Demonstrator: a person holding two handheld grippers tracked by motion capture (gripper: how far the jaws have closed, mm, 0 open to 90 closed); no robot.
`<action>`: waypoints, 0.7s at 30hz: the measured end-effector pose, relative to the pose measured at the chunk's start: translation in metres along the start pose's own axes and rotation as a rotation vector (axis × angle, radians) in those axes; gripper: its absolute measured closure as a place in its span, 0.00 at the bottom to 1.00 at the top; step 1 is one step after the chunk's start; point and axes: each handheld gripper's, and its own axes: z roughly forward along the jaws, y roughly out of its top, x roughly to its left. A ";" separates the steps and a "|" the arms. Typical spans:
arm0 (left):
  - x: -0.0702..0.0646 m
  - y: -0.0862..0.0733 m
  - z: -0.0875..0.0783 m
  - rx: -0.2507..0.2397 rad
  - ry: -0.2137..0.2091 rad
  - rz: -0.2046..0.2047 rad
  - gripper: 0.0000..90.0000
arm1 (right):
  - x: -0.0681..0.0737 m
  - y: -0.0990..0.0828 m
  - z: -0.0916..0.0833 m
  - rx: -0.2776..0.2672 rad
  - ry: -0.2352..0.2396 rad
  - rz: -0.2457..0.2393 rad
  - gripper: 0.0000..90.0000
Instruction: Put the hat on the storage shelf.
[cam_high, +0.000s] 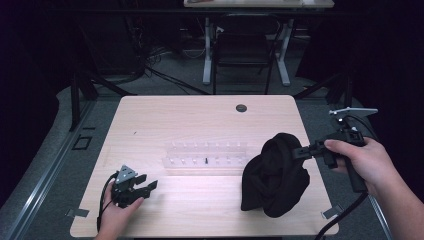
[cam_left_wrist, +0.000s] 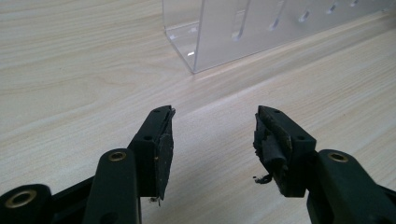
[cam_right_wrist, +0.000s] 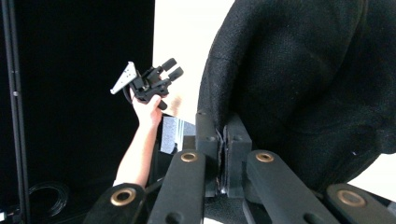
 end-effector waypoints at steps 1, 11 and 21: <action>0.000 0.000 0.000 -0.002 0.001 -0.001 0.52 | 0.001 0.001 -0.001 0.002 0.004 -0.007 0.98; 0.000 0.000 0.000 -0.002 -0.002 -0.005 0.52 | 0.017 0.005 -0.010 -0.046 0.043 -0.034 0.98; 0.000 0.000 0.001 0.001 -0.003 -0.003 0.52 | 0.027 0.010 -0.015 -0.079 0.068 -0.051 0.98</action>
